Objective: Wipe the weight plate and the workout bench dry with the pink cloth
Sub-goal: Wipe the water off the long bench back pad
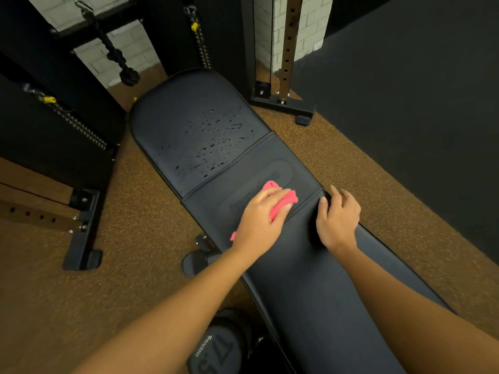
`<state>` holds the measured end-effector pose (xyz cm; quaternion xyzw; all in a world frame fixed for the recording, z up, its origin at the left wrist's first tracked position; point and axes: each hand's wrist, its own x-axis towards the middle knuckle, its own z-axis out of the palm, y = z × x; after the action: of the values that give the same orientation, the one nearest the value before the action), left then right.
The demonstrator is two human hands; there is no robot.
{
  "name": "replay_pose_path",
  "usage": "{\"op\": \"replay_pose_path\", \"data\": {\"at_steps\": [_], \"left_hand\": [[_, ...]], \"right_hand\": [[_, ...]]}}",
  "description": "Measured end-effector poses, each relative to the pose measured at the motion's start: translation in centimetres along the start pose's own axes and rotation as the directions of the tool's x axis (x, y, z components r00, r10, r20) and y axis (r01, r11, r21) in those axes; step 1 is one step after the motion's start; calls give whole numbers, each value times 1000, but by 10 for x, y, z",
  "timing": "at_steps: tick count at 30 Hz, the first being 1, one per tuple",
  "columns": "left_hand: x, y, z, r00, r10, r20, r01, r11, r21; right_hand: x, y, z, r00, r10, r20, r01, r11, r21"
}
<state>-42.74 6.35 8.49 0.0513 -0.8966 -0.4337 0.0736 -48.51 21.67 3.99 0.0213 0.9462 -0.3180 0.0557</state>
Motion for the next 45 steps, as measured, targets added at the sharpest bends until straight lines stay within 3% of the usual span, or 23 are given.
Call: {"op": "replay_pose_path", "data": {"at_steps": [3,5,7,10,15,19,21,24,27,30,33,42,45], "left_hand": [[12,28,-17,981,-179,-70,158,960,-231],[15,42,-28,959,-265,-99,219,917,-333],[13,53,-35,935,-340,-99,262,852,-454],[4,57,-49,911,-408,-62,297,752,-588],[-1,31,-80,897,-435,-77,342,794,-503],[-3,4,-115,894,-386,-229,297,891,-343],[-3,-14,-137,838,-396,-376,318,913,-254],[2,-47,-166,726,-442,-527,418,892,-172],[1,-70,-185,637,-506,-582,494,847,-196],[-2,-84,-191,606,-524,-599,525,829,-194],[-8,-93,-187,609,-533,-588,544,820,-179],[-2,-115,-173,681,-557,-475,613,789,-47],[3,-117,-175,673,-577,-463,635,772,-40]], "right_hand": [[-12,-48,-9,999,-45,-16,47,959,281],[-26,-88,-18,994,-103,41,64,834,548],[-42,-119,-25,981,-131,142,-15,679,734],[-59,-144,-26,951,-125,284,-171,554,815],[-65,-164,-15,904,-123,409,-318,446,837],[-70,-184,0,943,-99,317,-194,611,767],[-70,-195,11,952,-123,279,-123,683,720],[-66,-211,27,941,-277,194,80,740,668],[-57,-220,44,868,-486,103,402,808,431],[-46,-220,67,771,-604,202,592,797,122],[-43,-209,89,717,-632,294,684,720,-117],[-8,-224,104,633,-680,369,768,612,-190],[-4,-233,109,649,-666,369,753,633,-182]]}}
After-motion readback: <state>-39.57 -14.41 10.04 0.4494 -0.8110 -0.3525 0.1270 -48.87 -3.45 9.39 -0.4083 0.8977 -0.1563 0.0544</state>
